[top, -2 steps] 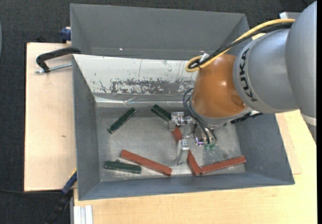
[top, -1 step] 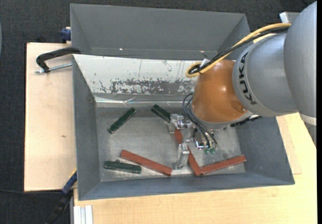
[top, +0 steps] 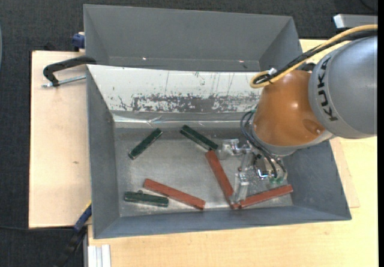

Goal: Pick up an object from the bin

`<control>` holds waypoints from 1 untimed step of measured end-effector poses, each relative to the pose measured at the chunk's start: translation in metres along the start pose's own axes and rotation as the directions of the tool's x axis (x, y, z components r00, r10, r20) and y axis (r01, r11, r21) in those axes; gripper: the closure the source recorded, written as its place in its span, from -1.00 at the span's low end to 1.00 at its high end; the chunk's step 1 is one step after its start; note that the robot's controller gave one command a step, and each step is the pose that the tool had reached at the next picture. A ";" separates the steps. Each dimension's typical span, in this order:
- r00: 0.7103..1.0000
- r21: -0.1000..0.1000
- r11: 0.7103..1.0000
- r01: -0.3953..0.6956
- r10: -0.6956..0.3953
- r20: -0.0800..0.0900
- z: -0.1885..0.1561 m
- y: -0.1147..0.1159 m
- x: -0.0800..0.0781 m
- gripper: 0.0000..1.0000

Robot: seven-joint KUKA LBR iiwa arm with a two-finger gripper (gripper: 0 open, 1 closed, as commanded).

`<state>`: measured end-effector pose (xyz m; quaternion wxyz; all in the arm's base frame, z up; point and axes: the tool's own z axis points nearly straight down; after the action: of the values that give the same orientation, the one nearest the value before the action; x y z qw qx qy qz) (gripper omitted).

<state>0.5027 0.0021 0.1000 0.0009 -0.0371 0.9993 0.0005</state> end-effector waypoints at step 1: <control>0.999 0.001 0.999 -0.049 0.049 0.003 -0.009 -0.028 0.004 -1.00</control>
Offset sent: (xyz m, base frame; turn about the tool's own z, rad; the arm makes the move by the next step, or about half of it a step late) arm -0.0035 0.0177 0.0325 -0.0050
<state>0.5008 -0.0264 0.1088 0.0022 -0.0127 0.9999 0.0003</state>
